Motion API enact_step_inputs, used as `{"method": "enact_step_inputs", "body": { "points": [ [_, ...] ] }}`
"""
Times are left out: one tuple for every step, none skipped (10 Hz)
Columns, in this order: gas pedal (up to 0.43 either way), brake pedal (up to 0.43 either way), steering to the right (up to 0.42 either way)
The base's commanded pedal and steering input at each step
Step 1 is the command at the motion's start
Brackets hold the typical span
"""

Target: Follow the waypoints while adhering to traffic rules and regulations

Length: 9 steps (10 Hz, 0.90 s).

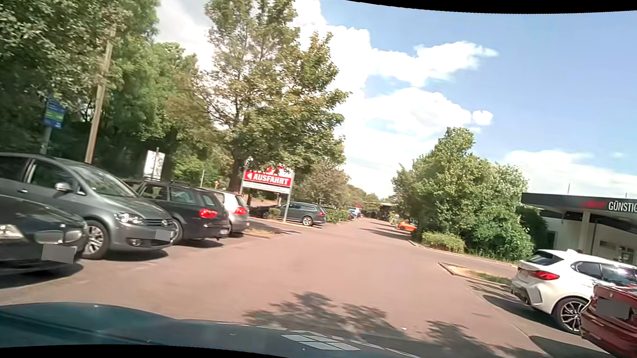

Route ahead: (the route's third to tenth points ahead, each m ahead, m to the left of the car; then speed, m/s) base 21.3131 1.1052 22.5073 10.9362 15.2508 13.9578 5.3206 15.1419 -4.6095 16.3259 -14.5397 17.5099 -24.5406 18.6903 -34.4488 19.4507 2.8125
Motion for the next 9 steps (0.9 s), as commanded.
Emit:
{"method": "enact_step_inputs", "body": {
  "points": [
    [0.118, 0.000, 0.407],
    [0.118, 0.000, 0.357],
    [0.118, 0.000, 0.326],
    [0.118, 0.000, 0.287],
    [0.118, 0.000, 0.242],
    [0.110, 0.000, 0.204],
    [0.087, 0.000, 0.158],
    [0.079, 0.000, 0.118],
    [0.067, 0.000, 0.087]
  ]
}}
